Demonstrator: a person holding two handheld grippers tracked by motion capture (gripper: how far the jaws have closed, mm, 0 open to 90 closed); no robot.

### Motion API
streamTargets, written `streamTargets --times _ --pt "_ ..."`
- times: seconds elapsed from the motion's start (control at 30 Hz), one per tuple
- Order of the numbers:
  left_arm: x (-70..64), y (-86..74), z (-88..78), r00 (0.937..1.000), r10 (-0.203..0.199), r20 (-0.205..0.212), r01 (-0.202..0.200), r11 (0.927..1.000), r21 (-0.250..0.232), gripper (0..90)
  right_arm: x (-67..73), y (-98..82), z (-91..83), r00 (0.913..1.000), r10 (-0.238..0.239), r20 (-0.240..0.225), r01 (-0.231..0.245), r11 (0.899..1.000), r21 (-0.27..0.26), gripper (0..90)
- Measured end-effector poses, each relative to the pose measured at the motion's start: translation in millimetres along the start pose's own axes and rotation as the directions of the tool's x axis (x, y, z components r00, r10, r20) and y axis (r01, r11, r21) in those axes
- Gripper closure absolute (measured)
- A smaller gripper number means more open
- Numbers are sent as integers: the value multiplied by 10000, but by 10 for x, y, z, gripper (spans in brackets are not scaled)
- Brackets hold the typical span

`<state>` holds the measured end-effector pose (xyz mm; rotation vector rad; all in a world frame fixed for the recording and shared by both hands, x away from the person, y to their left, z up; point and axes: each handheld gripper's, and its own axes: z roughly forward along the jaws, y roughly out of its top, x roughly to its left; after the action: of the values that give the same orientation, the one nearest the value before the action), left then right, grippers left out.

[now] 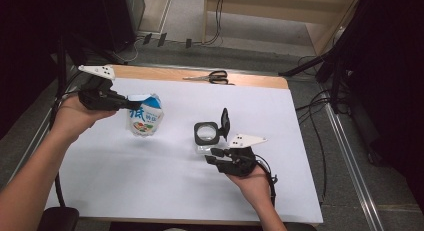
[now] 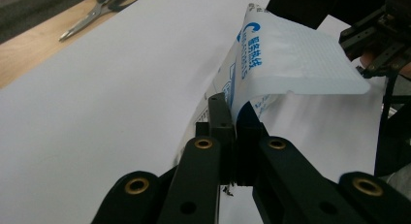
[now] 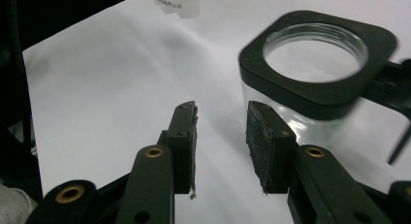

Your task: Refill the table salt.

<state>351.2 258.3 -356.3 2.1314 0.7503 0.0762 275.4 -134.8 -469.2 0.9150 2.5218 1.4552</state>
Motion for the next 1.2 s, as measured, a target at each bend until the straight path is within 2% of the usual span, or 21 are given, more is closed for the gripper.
streamTargets --times 0.17,0.2,0.3,0.4,0.47,0.5,0.67,0.7,0.83,1.07,1.2 --pt "-143 85 69 9992 57 385 -60 10000 76 900 86 49 146 9999 98 -120 -98 9999 36 643" --pt "-168 97 80 9995 123 297 -126 9999 101 900 106 58 187 9999 93 -102 -93 10000 -1 643" --pt "-222 135 124 9997 -14 237 9 9997 228 900 150 85 274 10000 77 -59 -77 10000 4 631" --pt "-252 162 154 9992 -210 334 199 9993 328 900 198 115 376 9997 233 -29 -234 9996 -172 598" --pt "-279 175 159 9995 -155 275 144 9992 382 900 239 136 448 9998 181 -79 -182 9995 -245 598" --pt "-294 184 164 9991 -156 387 141 9992 387 900 264 149 484 9998 121 -128 -125 9996 -255 597" --pt "-372 223 167 9989 -78 466 58 9991 423 900 380 193 692 9995 -247 187 252 9993 -277 560" --pt "-391 229 167 9993 -80 357 65 9992 406 900 401 193 740 9992 -231 321 240 9993 -275 555" --pt "-444 261 177 9992 7 408 -29 9986 529 900 439 189 866 9964 -350 767 370 9990 -254 528" --pt "-531 310 222 9983 4 583 -38 9983 588 900 444 181 996 9946 63 1039 -5 9984 -561 448" --pt "-573 343 265 9980 21 639 -62 9980 628 900 477 176 1029 9917 -91 1285 180 9975 -683 414"
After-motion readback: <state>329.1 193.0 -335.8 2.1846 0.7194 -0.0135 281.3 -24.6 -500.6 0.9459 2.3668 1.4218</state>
